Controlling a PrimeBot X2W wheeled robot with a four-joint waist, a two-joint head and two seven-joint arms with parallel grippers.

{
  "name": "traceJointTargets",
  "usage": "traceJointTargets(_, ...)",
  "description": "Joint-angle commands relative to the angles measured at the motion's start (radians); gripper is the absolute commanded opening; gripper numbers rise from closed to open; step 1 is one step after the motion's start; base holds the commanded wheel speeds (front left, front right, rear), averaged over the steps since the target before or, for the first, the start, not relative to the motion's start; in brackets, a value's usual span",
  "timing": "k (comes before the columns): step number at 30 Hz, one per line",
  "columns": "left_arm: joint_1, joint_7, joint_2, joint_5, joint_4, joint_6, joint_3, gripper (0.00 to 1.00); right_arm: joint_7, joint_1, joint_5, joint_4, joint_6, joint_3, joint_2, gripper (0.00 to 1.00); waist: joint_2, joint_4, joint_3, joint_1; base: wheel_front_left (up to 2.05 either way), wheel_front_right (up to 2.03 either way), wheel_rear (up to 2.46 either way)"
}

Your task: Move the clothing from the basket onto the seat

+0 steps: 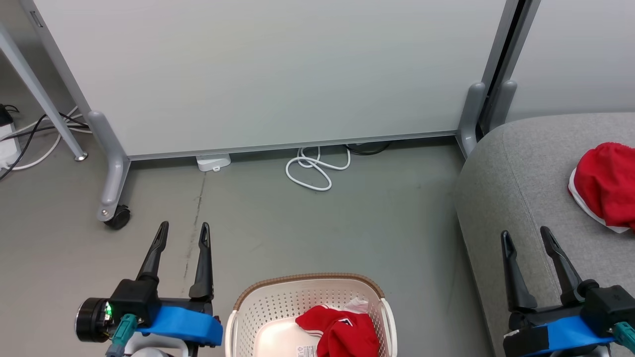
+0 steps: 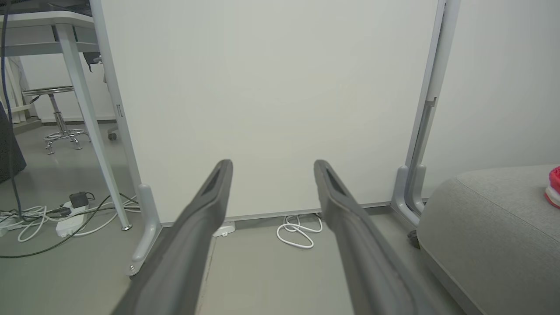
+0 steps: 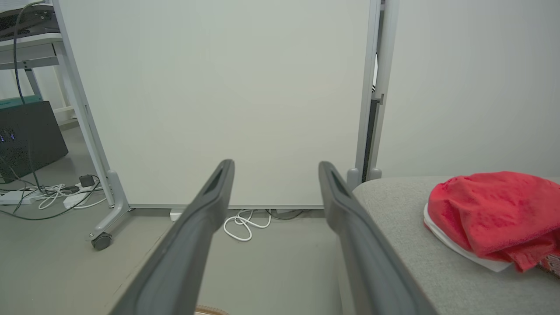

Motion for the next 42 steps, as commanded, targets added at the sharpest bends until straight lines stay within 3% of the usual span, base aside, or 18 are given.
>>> traceJointTargets(1,-0.010,-0.003,-0.002,0.004,0.001,-0.002,0.002,1.00,0.000,0.001,-0.001,0.002,0.000,-0.002,0.003,1.00,-0.0001,-0.001,0.002,0.0000,0.00,0.00,0.00)
traceJointTargets(9,-0.107,-0.003,-0.011,0.023,0.053,-0.052,-0.076,1.00,0.000,-0.041,-0.005,-0.015,0.000,-0.010,-0.013,1.00,-0.0001,-0.017,0.040,0.0000,0.00,0.00,0.00)
traceJointTargets(19,-0.300,-0.003,-0.018,0.023,0.257,-0.079,-0.235,1.00,0.000,-0.140,-0.011,-0.045,0.000,0.013,-0.040,1.00,-0.0001,-0.084,0.184,0.0000,0.00,0.00,0.00)
traceJointTargets(30,-0.515,-0.003,0.011,-0.053,0.544,-0.077,-0.520,1.00,0.000,-0.271,-0.018,-0.080,0.000,0.056,-0.055,1.00,-0.0001,-0.161,0.401,0.0000,0.00,0.00,0.00)
traceJointTargets(42,-0.686,0.009,0.010,-0.184,0.807,-0.077,-0.809,1.00,0.000,-0.356,-0.024,-0.109,0.000,0.067,-0.055,1.00,-0.0001,-0.198,0.580,0.0000,0.00,0.00,0.00)
